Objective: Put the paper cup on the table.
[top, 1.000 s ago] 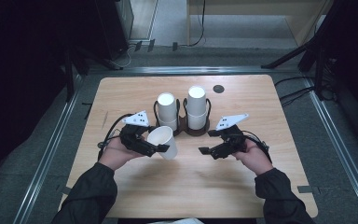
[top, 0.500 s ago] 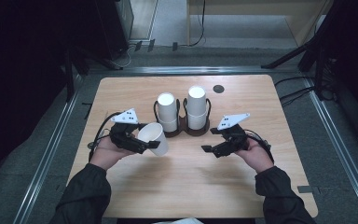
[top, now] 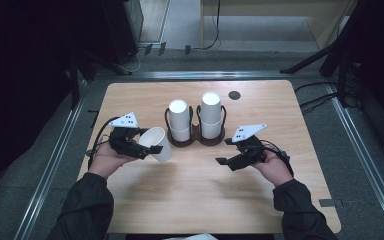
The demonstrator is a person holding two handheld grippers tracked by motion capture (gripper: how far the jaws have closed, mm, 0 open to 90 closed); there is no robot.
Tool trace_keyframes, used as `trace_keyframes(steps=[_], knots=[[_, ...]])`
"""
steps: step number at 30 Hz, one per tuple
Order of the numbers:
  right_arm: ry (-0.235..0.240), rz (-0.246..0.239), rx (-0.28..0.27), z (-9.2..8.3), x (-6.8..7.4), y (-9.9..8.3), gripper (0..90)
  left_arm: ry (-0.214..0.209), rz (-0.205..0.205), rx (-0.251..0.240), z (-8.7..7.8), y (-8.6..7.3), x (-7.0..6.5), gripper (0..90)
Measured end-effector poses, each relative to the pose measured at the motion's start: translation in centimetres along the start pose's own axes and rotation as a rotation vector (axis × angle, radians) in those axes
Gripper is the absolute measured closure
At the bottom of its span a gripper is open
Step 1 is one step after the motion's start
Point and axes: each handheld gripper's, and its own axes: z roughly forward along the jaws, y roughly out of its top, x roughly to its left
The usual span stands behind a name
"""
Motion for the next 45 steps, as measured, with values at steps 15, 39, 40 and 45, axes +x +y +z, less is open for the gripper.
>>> trace_keyframes(steps=[15,39,40,45], knots=[[0.024,0.013,0.015,0.2,1.0,-0.5,23.3,0.058,-0.015,0.008,-0.4,-0.6,2.6,22.6],[0.047,-0.008,0.075,1.1,1.6,-1.1,23.3,0.203,-0.087,0.0,-2.0,-2.1,7.5,22.5],[0.048,-0.009,0.076,1.1,1.6,-1.1,23.3,0.209,-0.089,0.0,-2.1,-2.2,7.7,22.4],[0.058,-0.015,0.083,1.3,1.7,-1.0,23.3,0.245,-0.127,0.017,-2.4,-2.9,8.9,22.3]])
